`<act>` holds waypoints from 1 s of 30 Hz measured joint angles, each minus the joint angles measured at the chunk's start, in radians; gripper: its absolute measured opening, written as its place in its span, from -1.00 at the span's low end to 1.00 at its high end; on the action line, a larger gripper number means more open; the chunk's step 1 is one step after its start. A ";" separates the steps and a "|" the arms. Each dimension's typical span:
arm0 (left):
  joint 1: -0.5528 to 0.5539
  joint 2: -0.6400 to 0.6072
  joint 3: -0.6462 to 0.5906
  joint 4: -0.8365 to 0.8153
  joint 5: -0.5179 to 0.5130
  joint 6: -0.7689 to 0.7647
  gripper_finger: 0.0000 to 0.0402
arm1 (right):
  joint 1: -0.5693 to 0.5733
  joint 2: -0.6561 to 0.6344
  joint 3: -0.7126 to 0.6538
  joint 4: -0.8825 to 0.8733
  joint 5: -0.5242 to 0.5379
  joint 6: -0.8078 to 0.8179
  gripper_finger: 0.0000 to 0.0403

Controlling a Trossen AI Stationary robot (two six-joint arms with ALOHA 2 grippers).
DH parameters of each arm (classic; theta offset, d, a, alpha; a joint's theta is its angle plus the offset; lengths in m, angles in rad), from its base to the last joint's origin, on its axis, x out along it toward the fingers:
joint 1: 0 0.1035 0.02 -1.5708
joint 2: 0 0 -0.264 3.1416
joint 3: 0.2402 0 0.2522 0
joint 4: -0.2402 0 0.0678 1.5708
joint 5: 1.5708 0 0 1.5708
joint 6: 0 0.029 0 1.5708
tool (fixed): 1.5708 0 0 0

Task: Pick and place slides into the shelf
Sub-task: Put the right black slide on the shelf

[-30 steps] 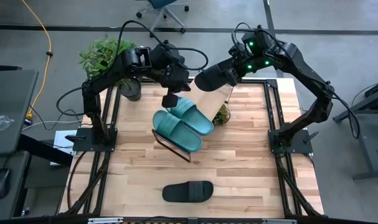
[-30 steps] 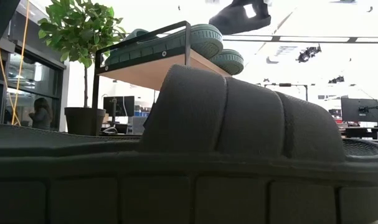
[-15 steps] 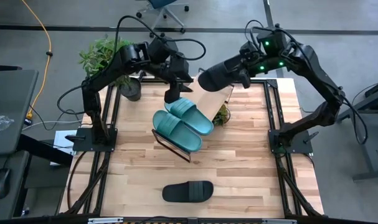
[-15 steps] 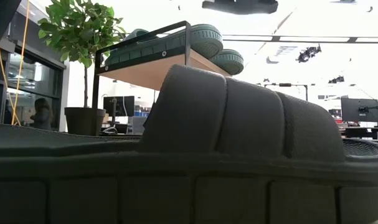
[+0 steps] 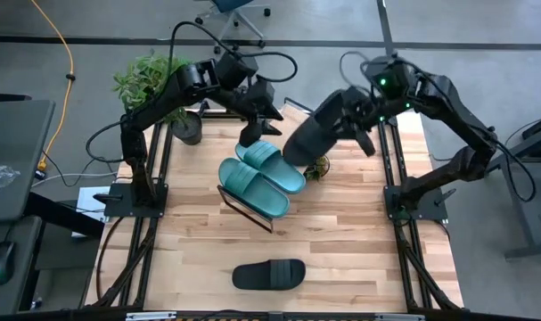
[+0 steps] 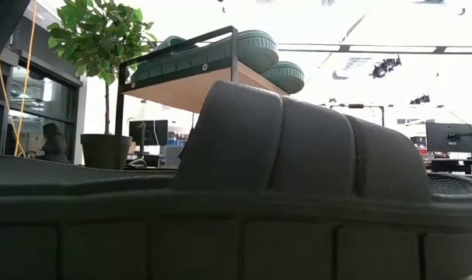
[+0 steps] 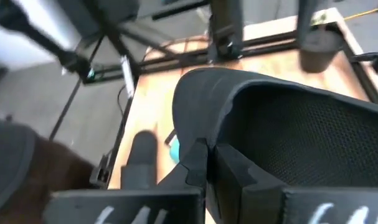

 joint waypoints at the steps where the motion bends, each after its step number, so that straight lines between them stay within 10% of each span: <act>1: -0.001 0.003 0.000 0.020 0.017 -0.015 0.08 | 0.021 0.004 0.000 -0.005 0.013 -0.004 -1.00; 30: -0.020 0.071 0.001 0.112 0.133 -0.247 0.08 | 0.308 0.111 0.000 0.000 0.365 -0.021 -1.00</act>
